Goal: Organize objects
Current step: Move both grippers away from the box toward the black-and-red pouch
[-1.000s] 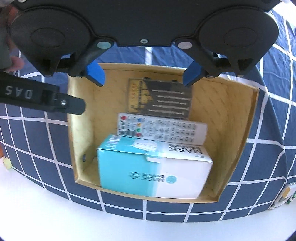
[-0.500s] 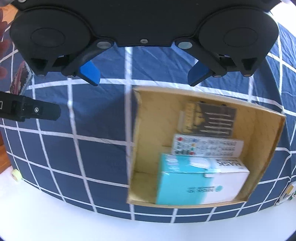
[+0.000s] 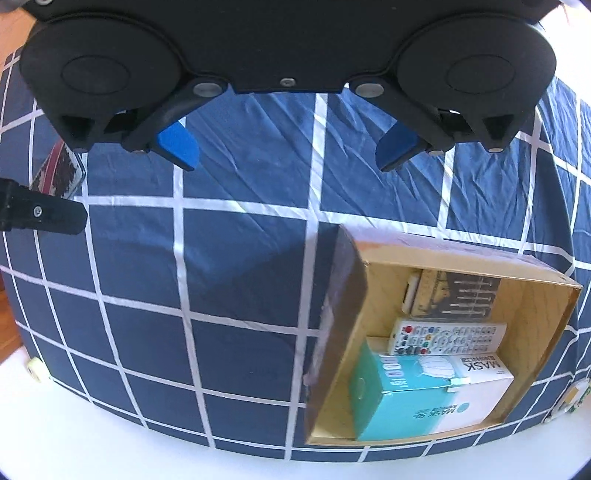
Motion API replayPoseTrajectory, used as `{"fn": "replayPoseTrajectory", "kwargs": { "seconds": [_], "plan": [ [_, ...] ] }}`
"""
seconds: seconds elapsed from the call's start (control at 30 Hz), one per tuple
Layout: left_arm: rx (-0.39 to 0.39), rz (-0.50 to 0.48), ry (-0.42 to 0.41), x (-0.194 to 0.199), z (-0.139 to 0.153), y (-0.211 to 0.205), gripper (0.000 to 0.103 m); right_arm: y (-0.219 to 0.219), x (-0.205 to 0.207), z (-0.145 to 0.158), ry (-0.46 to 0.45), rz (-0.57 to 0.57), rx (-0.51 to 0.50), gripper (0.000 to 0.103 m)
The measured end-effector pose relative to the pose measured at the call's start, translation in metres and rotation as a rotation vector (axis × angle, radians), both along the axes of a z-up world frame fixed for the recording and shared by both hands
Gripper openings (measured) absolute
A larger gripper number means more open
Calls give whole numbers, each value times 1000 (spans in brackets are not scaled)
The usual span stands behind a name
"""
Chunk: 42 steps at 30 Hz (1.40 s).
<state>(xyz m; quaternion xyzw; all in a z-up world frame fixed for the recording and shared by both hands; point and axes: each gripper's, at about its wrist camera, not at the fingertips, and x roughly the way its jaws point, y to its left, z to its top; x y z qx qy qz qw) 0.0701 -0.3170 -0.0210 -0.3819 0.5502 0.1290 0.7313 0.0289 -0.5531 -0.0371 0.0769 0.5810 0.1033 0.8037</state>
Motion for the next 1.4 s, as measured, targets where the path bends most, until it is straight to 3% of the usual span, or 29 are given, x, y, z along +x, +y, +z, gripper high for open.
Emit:
{"fn": "replayPoseTrajectory", "kwargs": {
  "seconds": [0.37, 0.77, 1.0, 1.4],
  "plan": [
    [15, -65, -46, -14, 14, -39, 103, -47, -45, -10, 14, -88, -6, 103],
    [54, -92, -76, -21, 27, -67, 103, -73, -81, -2, -15, -47, -38, 103],
    [55, -52, -72, -1, 31, -83, 103, -110, -72, -8, -11, -28, -65, 103],
    [6, 81, 5, 63, 30, -142, 103, -186, -12, -41, 61, 113, -46, 103]
  ]
}}
